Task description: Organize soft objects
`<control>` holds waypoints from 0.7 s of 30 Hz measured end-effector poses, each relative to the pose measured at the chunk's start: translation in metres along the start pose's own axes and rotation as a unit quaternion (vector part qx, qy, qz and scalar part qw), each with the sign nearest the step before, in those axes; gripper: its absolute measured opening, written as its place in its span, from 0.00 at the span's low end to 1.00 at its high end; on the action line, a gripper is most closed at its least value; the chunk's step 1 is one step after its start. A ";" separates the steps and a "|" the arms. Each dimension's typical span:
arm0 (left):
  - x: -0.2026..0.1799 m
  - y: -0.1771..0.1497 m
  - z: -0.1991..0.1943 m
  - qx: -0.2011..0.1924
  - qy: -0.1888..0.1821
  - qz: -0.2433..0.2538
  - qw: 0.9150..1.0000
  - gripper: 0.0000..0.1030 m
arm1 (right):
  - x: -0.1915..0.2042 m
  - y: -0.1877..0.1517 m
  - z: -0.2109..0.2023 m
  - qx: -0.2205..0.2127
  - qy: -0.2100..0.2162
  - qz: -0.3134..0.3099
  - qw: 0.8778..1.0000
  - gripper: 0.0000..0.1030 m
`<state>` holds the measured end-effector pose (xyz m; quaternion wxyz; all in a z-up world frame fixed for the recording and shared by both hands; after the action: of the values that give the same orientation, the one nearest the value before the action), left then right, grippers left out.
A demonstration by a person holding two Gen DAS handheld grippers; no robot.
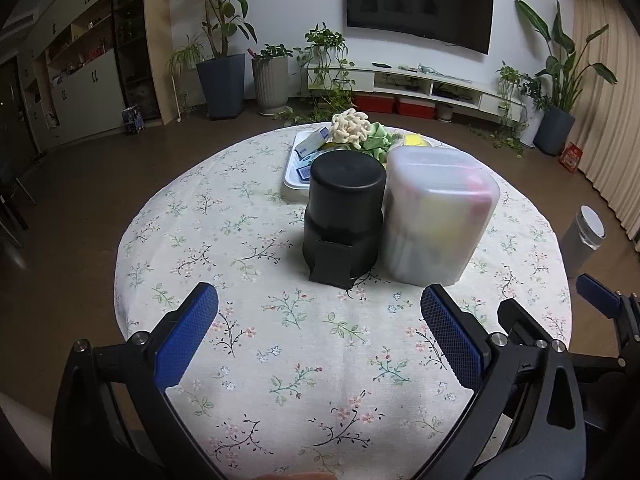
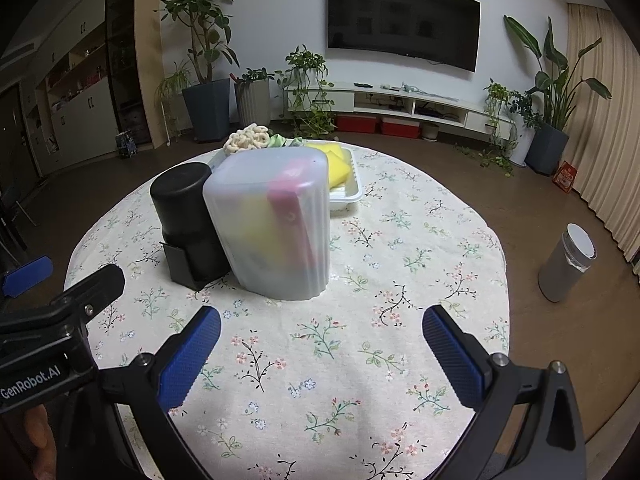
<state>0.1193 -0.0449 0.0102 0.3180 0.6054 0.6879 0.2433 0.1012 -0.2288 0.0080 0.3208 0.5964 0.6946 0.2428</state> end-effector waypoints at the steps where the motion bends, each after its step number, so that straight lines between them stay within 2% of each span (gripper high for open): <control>1: 0.000 0.000 0.000 -0.001 0.002 0.001 1.000 1.00 | 0.001 0.000 0.000 0.000 0.000 -0.001 1.000 1.00; 21: -0.002 -0.001 0.006 0.010 -0.014 -0.005 1.000 1.00 | 0.001 0.000 0.000 0.000 -0.001 0.000 1.000 1.00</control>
<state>0.1226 -0.0469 0.0054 0.3233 0.6081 0.6888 0.2263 0.1009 -0.2274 0.0082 0.3211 0.5963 0.6947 0.2420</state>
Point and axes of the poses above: each gripper's, at about its wrist camera, not at the fingertips, and z roughly the way its jaws point, x to its left, y to its top, the point moved 3 cm from there along z, roughly the way its jaws point, and after that the axes turned 12 degrees about -z, right-handed, at the moved point
